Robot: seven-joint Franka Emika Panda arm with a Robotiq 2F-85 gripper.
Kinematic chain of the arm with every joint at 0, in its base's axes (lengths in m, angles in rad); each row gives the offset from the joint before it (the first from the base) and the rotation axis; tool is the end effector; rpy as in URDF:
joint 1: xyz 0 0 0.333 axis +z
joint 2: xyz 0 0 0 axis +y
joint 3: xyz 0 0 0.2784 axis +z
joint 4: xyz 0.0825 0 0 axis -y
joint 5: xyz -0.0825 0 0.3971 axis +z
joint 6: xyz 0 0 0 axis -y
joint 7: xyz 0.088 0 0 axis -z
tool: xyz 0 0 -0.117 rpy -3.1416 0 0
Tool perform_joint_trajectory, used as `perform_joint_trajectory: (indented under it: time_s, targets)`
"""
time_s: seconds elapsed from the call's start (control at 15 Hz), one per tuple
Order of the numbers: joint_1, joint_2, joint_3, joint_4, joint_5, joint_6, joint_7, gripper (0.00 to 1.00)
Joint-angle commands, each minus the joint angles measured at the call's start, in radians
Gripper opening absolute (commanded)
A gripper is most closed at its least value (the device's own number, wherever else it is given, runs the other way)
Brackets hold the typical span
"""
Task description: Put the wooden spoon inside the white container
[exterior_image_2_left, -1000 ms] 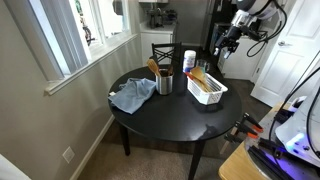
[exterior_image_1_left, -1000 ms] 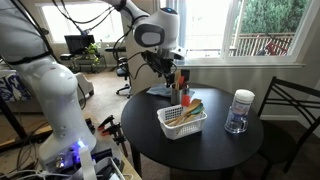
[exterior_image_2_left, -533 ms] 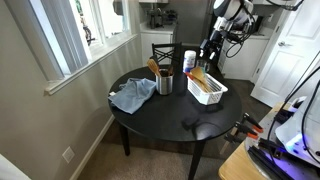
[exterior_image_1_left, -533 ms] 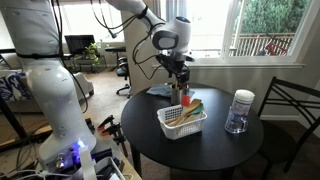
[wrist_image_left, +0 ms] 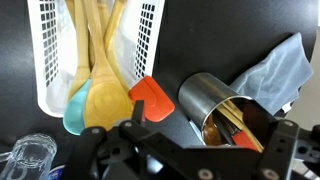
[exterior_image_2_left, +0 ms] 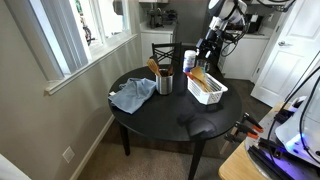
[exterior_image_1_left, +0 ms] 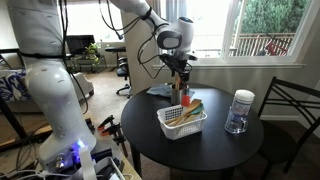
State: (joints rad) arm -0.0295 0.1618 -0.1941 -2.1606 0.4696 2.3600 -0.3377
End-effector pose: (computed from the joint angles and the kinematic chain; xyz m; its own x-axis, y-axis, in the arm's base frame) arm 0.5545 -0.1173 0.2730 0.9702 -0.2229 0.0952 -0.1874 -0.9390 -0.2884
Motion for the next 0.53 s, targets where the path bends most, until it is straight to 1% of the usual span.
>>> perform_joint_trajectory:
  time_s: [0.0, 0.2, 0.27, 0.33, 0.47]
  targets:
    - [-0.050, -0.002, 0.051, 0.000, -0.012, 0.002, 0.009, 1.00]
    - [-0.050, -0.002, 0.051, 0.000, -0.012, 0.002, 0.009, 1.00]
    - [-0.060, 0.017, 0.056, 0.018, 0.014, 0.010, -0.049, 1.00]
    - [-0.073, 0.032, 0.062, 0.039, 0.025, -0.001, -0.078, 1.00]
    - [-0.106, 0.081, 0.072, 0.092, 0.017, -0.006, -0.100, 1.00]
